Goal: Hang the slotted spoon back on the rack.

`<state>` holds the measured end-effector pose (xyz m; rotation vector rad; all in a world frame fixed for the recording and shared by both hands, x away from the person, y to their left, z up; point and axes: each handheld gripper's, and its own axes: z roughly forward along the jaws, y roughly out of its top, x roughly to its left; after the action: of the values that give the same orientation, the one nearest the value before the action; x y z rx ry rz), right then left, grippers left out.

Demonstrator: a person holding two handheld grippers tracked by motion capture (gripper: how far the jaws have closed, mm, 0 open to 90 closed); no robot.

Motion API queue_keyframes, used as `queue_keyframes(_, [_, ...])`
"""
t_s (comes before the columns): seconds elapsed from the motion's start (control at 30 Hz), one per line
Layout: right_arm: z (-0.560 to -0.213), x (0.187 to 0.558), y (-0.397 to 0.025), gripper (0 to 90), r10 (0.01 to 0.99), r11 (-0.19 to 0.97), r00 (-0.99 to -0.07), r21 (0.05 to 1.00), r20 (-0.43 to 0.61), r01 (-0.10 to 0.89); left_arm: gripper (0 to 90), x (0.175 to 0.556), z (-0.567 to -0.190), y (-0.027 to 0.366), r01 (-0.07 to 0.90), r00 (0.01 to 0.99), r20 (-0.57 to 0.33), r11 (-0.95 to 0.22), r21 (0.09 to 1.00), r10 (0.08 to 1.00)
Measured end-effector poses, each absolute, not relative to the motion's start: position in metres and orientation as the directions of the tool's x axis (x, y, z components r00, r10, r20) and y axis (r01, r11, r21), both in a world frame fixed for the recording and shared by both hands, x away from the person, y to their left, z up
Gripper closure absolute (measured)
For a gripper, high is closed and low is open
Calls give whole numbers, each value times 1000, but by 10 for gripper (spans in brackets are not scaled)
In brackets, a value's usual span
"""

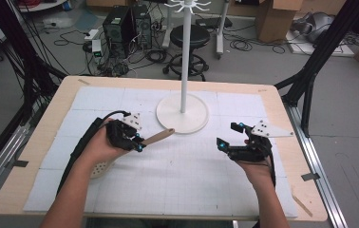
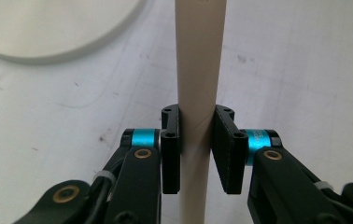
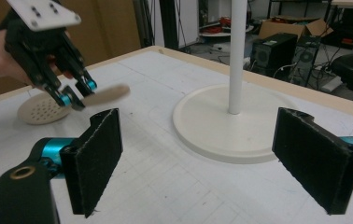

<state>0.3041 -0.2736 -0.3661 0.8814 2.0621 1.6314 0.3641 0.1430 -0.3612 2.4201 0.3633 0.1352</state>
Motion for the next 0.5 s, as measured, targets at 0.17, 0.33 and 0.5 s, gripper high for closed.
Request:
queue_keyframes(0.17, [-367, 304, -271, 154, 667, 140, -739, 958, 94, 249, 745, 361, -342, 154, 215, 949, 9, -669, 712, 315])
queue_keyframes(0.33, [-367, 304, -270, 154, 663, 144, -743, 958, 94, 250, 745, 362, -321, 160, 203, 950, -3, -609, 767, 313])
queue_keyframes(0.5, [-367, 304, -270, 154, 664, 139, -742, 959, 95, 247, 745, 365, -310, 164, 218, 945, -23, -575, 789, 327])
